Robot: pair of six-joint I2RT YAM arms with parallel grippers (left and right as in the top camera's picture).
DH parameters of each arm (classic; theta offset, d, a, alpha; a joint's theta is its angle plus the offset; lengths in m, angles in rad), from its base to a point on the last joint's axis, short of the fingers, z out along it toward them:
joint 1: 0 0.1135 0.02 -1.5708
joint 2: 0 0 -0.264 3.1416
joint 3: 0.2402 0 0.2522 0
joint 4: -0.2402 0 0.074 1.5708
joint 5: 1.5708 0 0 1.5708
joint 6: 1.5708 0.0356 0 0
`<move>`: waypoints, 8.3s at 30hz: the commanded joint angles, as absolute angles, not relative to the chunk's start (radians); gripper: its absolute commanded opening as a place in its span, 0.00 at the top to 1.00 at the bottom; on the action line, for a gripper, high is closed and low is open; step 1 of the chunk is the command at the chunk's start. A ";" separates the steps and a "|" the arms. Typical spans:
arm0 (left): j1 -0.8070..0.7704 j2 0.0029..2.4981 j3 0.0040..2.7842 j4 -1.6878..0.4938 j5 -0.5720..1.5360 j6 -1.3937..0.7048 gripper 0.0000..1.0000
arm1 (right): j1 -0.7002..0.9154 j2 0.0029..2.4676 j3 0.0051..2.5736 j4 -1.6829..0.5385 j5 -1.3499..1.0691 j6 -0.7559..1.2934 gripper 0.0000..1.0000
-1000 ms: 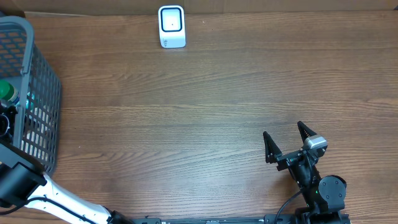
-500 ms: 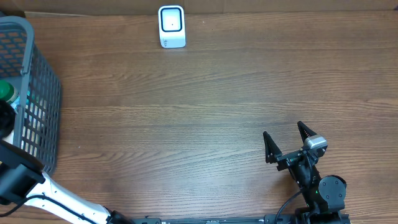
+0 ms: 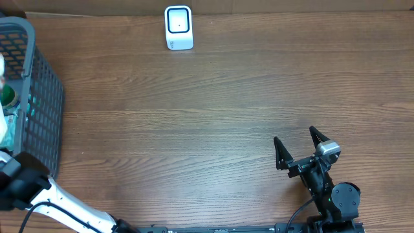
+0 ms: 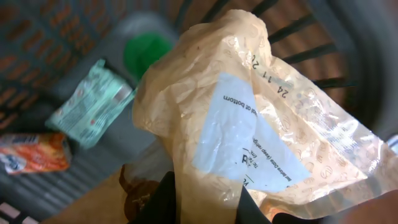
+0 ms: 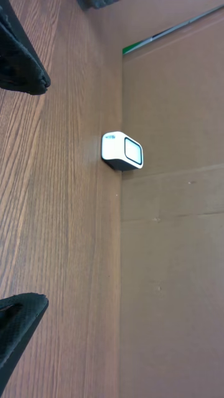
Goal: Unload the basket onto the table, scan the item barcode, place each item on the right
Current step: 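Grasp the clear plastic bag in the basket with the left gripper, then carry the bag to the scanner and drop it on the table, then return the left gripper to the basket and grasp the green-lidded jar, then lift the green-lidded jar out and set it on the table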
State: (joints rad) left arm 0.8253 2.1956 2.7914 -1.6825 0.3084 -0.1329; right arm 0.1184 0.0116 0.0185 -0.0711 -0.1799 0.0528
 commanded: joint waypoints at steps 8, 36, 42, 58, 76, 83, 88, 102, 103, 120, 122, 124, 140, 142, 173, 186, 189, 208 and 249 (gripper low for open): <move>0.602 1.982 2.923 -1.689 0.454 -0.136 0.96 | 0.117 0.003 0.008 -0.065 -0.187 0.055 0.00; -0.342 2.144 2.065 -1.363 0.229 0.973 0.96 | 0.117 0.003 0.008 -0.065 -0.187 0.055 0.00; -0.327 2.145 1.999 -1.264 0.263 0.990 0.96 | 0.117 0.003 0.008 -0.065 -0.187 0.055 0.00; -0.321 2.192 1.986 -1.210 0.263 0.310 0.96 | 0.117 0.003 0.008 -0.065 -0.187 0.055 0.00; -0.376 2.198 1.707 -1.085 0.304 0.212 0.00 | 0.117 0.003 0.008 -0.065 -0.187 0.055 0.00; -0.288 2.068 2.021 -1.268 0.303 0.212 0.00 | 0.117 0.003 0.008 -0.065 -0.187 0.055 0.00; -0.203 1.974 2.230 -1.383 0.303 0.207 0.01 | 0.117 0.003 0.008 -0.065 -0.187 0.055 0.00; 0.499 1.839 2.407 -1.375 0.028 -0.238 0.18 | 0.117 0.003 0.008 -0.065 -0.187 0.055 0.00; 0.530 1.842 2.407 -1.375 0.016 -0.257 0.20 | 0.117 0.003 0.008 -0.065 -0.187 0.055 0.00; 0.720 1.844 1.763 -0.917 -0.082 0.006 0.20 | 0.117 0.003 0.008 -0.065 -0.187 0.055 0.00; 0.720 1.844 1.721 -0.840 -0.081 0.031 0.12 | 0.117 0.003 0.008 -0.065 -0.187 0.055 0.00; 0.722 1.858 1.698 -0.767 -0.089 0.031 0.07 | 0.117 0.003 0.008 -0.065 -0.187 0.055 0.00; 0.722 2.127 1.913 -0.788 -0.112 0.023 0.00 | 0.117 0.003 0.008 -0.065 -0.187 0.055 0.00; 0.722 2.127 1.913 -0.766 -0.111 0.023 0.00 | 0.117 0.003 0.008 -0.065 -0.187 0.055 0.00; 0.733 2.188 1.891 -0.601 -0.115 0.068 0.00 | 0.117 0.003 0.008 -0.065 -0.187 0.055 0.00; 0.733 2.228 1.873 -0.580 -0.062 0.068 0.01 | 0.117 0.003 0.008 -0.065 -0.187 0.055 0.00; 0.733 2.254 1.873 -0.595 -0.015 0.068 0.06 | 0.117 0.003 0.008 -0.065 -0.187 0.055 0.00; 0.733 2.247 1.877 -0.604 -0.013 0.043 0.42 | 0.117 0.003 0.008 -0.065 -0.187 0.055 0.00; 0.392 1.523 1.873 -1.121 0.391 -0.152 0.57 | 0.117 0.003 0.008 -0.065 -0.187 0.055 0.00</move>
State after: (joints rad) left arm 0.4595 1.5246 1.8648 -1.0801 0.3981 -0.2207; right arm 0.1181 0.0116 0.0185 -0.0708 -0.1802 0.0521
